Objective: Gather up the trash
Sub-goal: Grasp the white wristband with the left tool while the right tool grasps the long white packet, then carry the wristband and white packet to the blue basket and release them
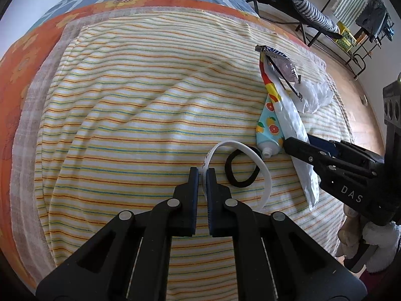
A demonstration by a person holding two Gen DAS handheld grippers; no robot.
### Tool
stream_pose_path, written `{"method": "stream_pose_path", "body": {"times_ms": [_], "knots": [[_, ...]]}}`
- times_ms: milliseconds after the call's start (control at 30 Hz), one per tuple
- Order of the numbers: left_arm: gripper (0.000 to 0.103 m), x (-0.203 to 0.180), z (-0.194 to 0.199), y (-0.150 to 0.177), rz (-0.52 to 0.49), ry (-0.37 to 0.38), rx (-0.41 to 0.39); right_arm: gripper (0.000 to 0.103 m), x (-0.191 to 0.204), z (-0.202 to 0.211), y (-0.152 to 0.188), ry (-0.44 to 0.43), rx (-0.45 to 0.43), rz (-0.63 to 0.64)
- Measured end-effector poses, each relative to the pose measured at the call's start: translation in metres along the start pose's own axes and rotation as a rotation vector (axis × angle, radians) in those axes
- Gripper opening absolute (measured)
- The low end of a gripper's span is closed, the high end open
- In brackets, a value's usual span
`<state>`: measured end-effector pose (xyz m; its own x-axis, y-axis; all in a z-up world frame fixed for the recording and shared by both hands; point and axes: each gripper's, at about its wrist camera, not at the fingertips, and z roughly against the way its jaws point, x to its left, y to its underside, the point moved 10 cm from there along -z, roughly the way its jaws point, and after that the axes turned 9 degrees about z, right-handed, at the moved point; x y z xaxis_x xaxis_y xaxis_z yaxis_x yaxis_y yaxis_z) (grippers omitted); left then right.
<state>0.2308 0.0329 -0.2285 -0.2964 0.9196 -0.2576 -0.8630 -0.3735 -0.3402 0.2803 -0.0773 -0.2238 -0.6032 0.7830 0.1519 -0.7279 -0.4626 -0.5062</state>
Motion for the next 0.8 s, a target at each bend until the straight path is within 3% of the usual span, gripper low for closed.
{"method": "stream_pose_path", "body": {"times_ms": [100,267,433,533,800], "knots": [[0.003,0.0,0.004,0.001,-0.007,-0.003,-0.008,0.024,0.006,0.005,0.002,-0.024,-0.007,0.015],[0.003,0.005,0.011,0.001,-0.005,-0.004,-0.02,0.024,0.018,0.014,0.003,-0.056,-0.023,0.038],[0.003,0.014,0.019,0.0,0.006,-0.01,-0.033,0.024,0.029,0.023,0.007,-0.245,-0.041,-0.085],[0.003,0.018,0.022,0.0,0.013,-0.014,-0.039,0.024,0.034,0.02,0.015,-0.306,-0.011,-0.134],[0.003,0.024,0.036,-0.003,0.022,-0.008,-0.062,0.024,0.044,0.014,0.053,-0.294,0.089,-0.132]]}}
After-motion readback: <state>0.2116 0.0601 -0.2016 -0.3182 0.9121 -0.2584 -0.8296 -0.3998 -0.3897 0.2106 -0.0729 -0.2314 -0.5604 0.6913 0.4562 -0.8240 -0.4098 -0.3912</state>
